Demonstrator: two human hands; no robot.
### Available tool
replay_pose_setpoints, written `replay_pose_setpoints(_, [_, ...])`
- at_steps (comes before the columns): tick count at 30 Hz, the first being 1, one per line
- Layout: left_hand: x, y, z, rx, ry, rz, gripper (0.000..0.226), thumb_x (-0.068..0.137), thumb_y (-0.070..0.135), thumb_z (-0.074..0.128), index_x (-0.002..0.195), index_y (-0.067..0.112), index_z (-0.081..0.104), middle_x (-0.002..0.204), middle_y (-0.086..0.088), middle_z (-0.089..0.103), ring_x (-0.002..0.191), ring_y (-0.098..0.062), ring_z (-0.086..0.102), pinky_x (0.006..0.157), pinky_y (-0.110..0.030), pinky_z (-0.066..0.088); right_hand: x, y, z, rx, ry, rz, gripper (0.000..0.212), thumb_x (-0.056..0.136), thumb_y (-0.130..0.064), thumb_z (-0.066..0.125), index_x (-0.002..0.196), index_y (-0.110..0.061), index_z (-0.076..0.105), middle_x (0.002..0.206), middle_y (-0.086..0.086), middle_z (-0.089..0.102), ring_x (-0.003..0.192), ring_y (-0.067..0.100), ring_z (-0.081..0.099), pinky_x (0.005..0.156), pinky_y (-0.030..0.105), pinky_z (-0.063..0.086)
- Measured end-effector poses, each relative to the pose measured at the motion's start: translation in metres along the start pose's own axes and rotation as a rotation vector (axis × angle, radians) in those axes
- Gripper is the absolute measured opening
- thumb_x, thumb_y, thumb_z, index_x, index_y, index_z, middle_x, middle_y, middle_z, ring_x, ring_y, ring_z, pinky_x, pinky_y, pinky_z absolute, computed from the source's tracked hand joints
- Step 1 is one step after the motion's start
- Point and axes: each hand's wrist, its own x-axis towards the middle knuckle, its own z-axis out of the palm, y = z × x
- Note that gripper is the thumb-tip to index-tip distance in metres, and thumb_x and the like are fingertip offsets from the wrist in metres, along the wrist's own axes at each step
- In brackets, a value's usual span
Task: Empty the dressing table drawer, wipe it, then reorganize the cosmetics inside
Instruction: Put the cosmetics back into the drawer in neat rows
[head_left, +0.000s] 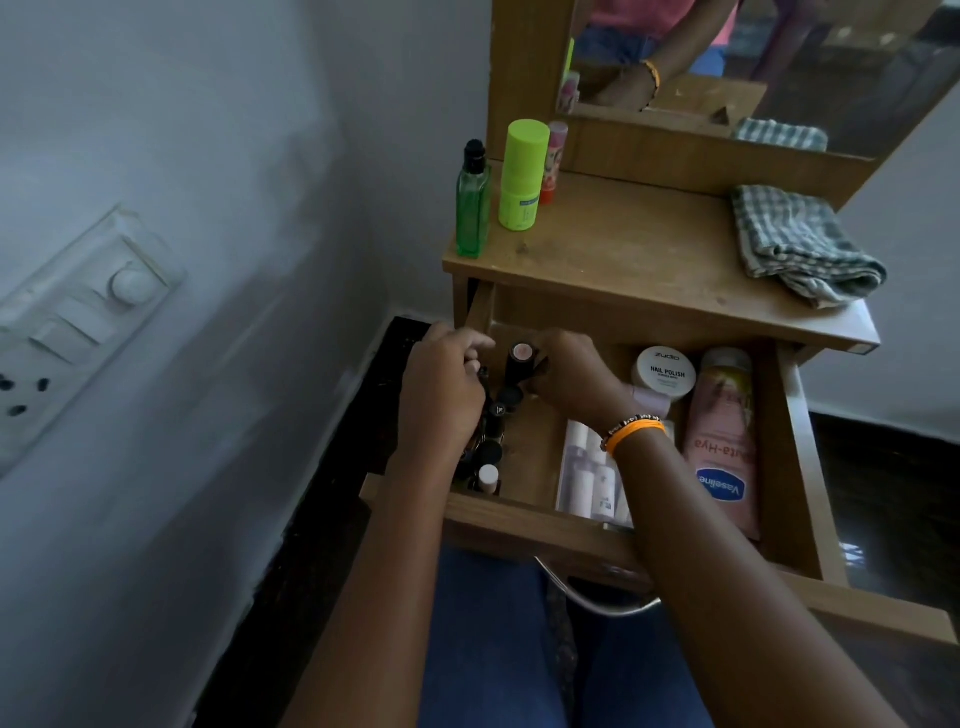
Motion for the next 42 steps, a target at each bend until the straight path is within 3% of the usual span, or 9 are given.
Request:
replay_pose_setpoints(7, [0.001, -0.001, 0.003, 0.003, -0.033, 0.001, 0.024, 0.093, 0.008, 0.051, 0.107, 0.014, 0.07, 0.103, -0.001, 0.054, 0.098, -0.016, 0.053, 0.071, -0.016, 0.037, -0.004, -0.001, -0.004, 0.013, -0.037, -0.007, 0.033, 0.077, 0.0, 0.066, 0.11, -0.002, 0.066, 0.111, 0.016, 0.068, 0.108, 0.027, 0.06, 0.068, 0.012, 0.031])
replay_pose_setpoints(16, [0.003, -0.003, 0.005, 0.022, -0.067, 0.035, 0.023, 0.091, 0.014, 0.056, 0.109, 0.015, 0.07, 0.092, 0.006, 0.047, 0.093, -0.02, 0.054, 0.073, -0.025, 0.04, -0.005, -0.003, -0.003, 0.017, -0.08, -0.011, 0.025, 0.081, -0.005, 0.062, 0.106, -0.001, 0.067, 0.107, 0.017, 0.069, 0.105, 0.03, 0.062, 0.084, 0.031, 0.043])
replay_pose_setpoints(20, [0.004, -0.004, 0.006, 0.001, -0.066, 0.034, 0.021, 0.091, 0.014, 0.057, 0.108, 0.014, 0.07, 0.091, 0.005, 0.048, 0.093, -0.022, 0.055, 0.073, -0.027, 0.044, -0.004, 0.001, -0.004, 0.034, -0.118, 0.007, 0.024, 0.084, -0.008, 0.06, 0.107, -0.004, 0.067, 0.103, 0.015, 0.07, 0.101, 0.027, 0.062, 0.078, 0.026, 0.042])
replay_pose_setpoints(24, [0.004, 0.0, 0.004, -0.065, -0.043, 0.019, 0.018, 0.093, 0.017, 0.055, 0.104, 0.014, 0.069, 0.095, 0.005, 0.049, 0.095, -0.018, 0.055, 0.073, -0.02, 0.04, -0.016, -0.008, -0.016, 0.177, 0.203, -0.053, 0.011, 0.087, -0.015, 0.059, 0.09, -0.012, 0.069, 0.078, 0.003, 0.068, 0.073, 0.022, 0.064, 0.07, 0.036, 0.052])
replay_pose_setpoints(26, [0.004, 0.002, 0.003, -0.104, -0.015, 0.021, 0.018, 0.093, 0.016, 0.053, 0.102, 0.014, 0.068, 0.098, 0.003, 0.052, 0.093, -0.013, 0.055, 0.069, -0.011, 0.037, -0.016, -0.018, -0.026, 0.152, 0.396, -0.089, 0.01, 0.089, -0.022, 0.057, 0.085, -0.016, 0.064, 0.073, -0.005, 0.059, 0.065, 0.015, 0.055, 0.059, 0.029, 0.044])
replay_pose_setpoints(31, [0.015, 0.009, -0.006, -0.239, 0.11, -0.051, 0.023, 0.091, 0.023, 0.056, 0.112, 0.015, 0.061, 0.105, -0.001, 0.057, 0.092, -0.015, 0.057, 0.069, -0.014, 0.041, 0.02, -0.039, -0.059, 0.169, 0.649, -0.129, 0.025, 0.088, -0.02, 0.057, 0.111, -0.01, 0.054, 0.098, 0.008, 0.058, 0.068, 0.013, 0.048, 0.051, 0.021, 0.032])
replay_pose_setpoints(35, [0.049, 0.019, -0.012, -0.412, 0.191, -0.098, 0.056, 0.082, 0.027, 0.066, 0.133, 0.019, 0.042, 0.129, -0.008, 0.049, 0.111, -0.018, 0.052, 0.089, -0.033, 0.046, 0.059, -0.049, -0.078, 0.059, 0.666, -0.058, 0.056, 0.084, -0.03, 0.063, 0.133, -0.013, 0.042, 0.134, 0.011, 0.039, 0.111, 0.027, 0.053, 0.076, 0.032, 0.046])
replay_pose_setpoints(38, [0.068, 0.03, -0.018, -0.324, 0.16, -0.033, 0.073, 0.082, 0.024, 0.069, 0.143, 0.017, 0.03, 0.143, -0.006, 0.039, 0.13, -0.02, 0.039, 0.101, -0.03, 0.035, 0.074, -0.05, -0.082, 0.032, 0.602, -0.023, 0.063, 0.082, -0.036, 0.065, 0.136, -0.013, 0.041, 0.137, 0.012, 0.036, 0.123, 0.028, 0.047, 0.09, 0.037, 0.047])
replay_pose_setpoints(42, [0.084, 0.031, -0.016, -0.294, 0.123, 0.012, 0.053, 0.082, 0.017, 0.068, 0.13, 0.013, 0.049, 0.128, -0.006, 0.053, 0.118, -0.02, 0.051, 0.099, -0.032, 0.041, 0.075, -0.05, -0.083, 0.06, 0.611, 0.011, 0.053, 0.079, -0.037, 0.07, 0.122, -0.012, 0.05, 0.134, 0.009, 0.038, 0.113, 0.026, 0.053, 0.078, 0.03, 0.046])
